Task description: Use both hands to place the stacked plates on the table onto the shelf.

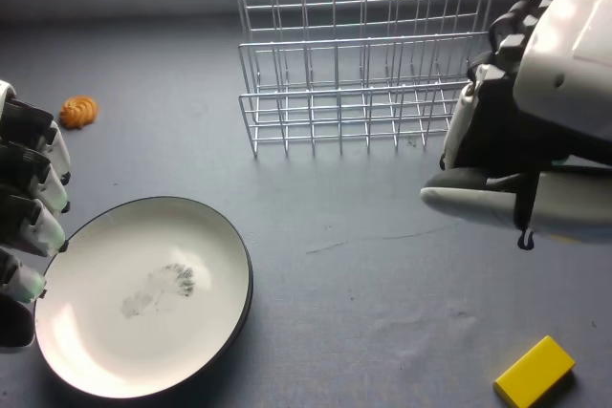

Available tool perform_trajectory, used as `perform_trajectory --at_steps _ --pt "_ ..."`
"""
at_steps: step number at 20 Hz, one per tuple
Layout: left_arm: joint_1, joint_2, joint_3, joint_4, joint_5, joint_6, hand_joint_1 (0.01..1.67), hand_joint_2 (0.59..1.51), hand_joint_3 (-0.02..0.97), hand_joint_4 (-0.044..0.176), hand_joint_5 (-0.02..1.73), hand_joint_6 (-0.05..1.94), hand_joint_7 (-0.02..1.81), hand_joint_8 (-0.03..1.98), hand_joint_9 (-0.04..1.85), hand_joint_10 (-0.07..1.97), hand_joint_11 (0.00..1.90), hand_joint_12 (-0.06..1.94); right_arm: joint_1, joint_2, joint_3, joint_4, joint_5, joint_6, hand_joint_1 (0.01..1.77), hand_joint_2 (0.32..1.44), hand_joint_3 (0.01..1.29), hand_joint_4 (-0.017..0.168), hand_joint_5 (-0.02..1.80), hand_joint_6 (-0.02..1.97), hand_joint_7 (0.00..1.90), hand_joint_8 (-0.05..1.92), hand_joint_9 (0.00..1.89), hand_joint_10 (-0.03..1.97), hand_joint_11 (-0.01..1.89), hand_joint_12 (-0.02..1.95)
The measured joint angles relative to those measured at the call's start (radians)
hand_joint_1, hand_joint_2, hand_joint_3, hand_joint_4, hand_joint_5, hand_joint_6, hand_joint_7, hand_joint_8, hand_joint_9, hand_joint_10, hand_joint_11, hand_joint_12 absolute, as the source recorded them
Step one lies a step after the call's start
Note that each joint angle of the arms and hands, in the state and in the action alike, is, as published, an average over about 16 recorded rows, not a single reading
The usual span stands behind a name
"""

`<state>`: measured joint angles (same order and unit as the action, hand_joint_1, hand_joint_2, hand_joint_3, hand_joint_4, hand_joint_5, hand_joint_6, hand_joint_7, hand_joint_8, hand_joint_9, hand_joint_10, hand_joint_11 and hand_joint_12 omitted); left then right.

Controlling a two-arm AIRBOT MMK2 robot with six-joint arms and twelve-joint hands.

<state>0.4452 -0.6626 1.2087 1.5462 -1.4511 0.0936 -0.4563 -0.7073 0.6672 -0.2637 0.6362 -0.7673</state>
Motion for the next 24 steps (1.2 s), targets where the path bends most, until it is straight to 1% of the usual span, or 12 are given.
perform_trajectory --at_steps 4,8,9,10,11,13,15,18,21,24 --pt "0.0 0.0 0.002 -0.006 0.001 0.001 0.11 1.068 0.047 0.017 0.39 0.48 0.38 0.5 0.44 0.49 0.5 0.5 0.009 -0.001 0.002 -0.006 -0.003 0.0 0.11 1.16 0.06 0.014 0.45 0.59 0.48 0.55 0.51 0.57 0.62 0.56" --pt "0.004 -0.001 0.004 -0.015 0.001 0.003 0.09 1.06 0.046 0.012 0.29 0.35 0.29 0.36 0.33 0.36 0.37 0.36 0.015 0.0 0.005 -0.017 -0.011 0.004 0.09 1.16 0.05 0.011 0.34 0.44 0.36 0.41 0.38 0.42 0.46 0.41" --pt "0.007 -0.001 0.004 -0.018 0.001 0.004 0.07 1.049 0.047 0.006 0.24 0.28 0.23 0.29 0.27 0.29 0.31 0.29 0.017 0.001 0.007 -0.022 -0.015 0.01 0.07 1.15 0.04 0.007 0.29 0.37 0.3 0.34 0.32 0.35 0.39 0.34" --pt "0.01 -0.001 0.005 -0.02 0.0 0.003 0.04 1.036 0.046 -0.002 0.15 0.17 0.15 0.18 0.18 0.18 0.21 0.18 0.02 0.001 0.008 -0.031 -0.02 0.019 0.05 1.15 0.04 0.001 0.21 0.26 0.21 0.23 0.23 0.24 0.29 0.23" --pt "0.013 -0.001 0.005 -0.022 0.0 0.002 0.02 1.032 0.04 -0.004 0.09 0.08 0.08 0.09 0.1 0.09 0.13 0.08 0.024 0.002 0.01 -0.042 -0.028 0.029 0.04 1.15 0.03 -0.001 0.14 0.16 0.14 0.14 0.16 0.14 0.2 0.13" --pt "0.015 -0.001 0.007 -0.025 0.0 0.001 0.01 1.037 0.036 0.0 0.02 -0.01 0.02 0.0 0.02 0.01 0.04 -0.01 0.035 0.004 0.013 -0.067 -0.046 0.052 0.03 1.15 0.02 0.002 0.04 0.04 0.04 0.02 0.04 0.02 0.07 0.0" --pt "0.016 -0.002 0.008 -0.021 0.0 -0.002 0.01 1.043 0.038 -0.002 0.01 -0.01 0.01 -0.01 0.01 0.01 0.02 -0.01 0.045 0.005 0.016 -0.092 -0.068 0.075 0.03 1.15 0.02 0.003 0.02 0.02 0.01 0.01 0.01 0.01 0.02 0.0" --pt "0.012 -0.002 0.01 0.001 -0.002 -0.008 0.01 1.051 0.04 -0.003 0.02 -0.01 0.02 -0.01 0.02 0.01 0.02 -0.01 0.058 0.008 0.02 -0.126 -0.105 0.109 0.05 1.16 0.02 0.002 0.02 0.02 0.01 0.01 0.02 0.0 0.01 -0.01" --pt "0.0 -0.003 0.011 0.036 -0.005 -0.021 0.01 1.059 0.04 -0.003 0.02 -0.01 0.02 -0.01 0.02 0.01 0.02 -0.01 0.069 0.01 0.023 -0.158 -0.139 0.145 0.06 1.16 0.02 0.002 0.02 0.02 0.01 0.01 0.02 0.0 0.02 -0.01" --pt "-0.017 -0.005 0.014 0.085 -0.008 -0.038 0.01 1.066 0.04 -0.003 0.02 -0.01 0.02 -0.01 0.02 0.01 0.02 -0.01 0.078 0.011 0.025 -0.185 -0.169 0.18 0.08 1.17 0.02 0.002 0.02 0.02 0.01 0.01 0.02 0.0 0.02 -0.01"
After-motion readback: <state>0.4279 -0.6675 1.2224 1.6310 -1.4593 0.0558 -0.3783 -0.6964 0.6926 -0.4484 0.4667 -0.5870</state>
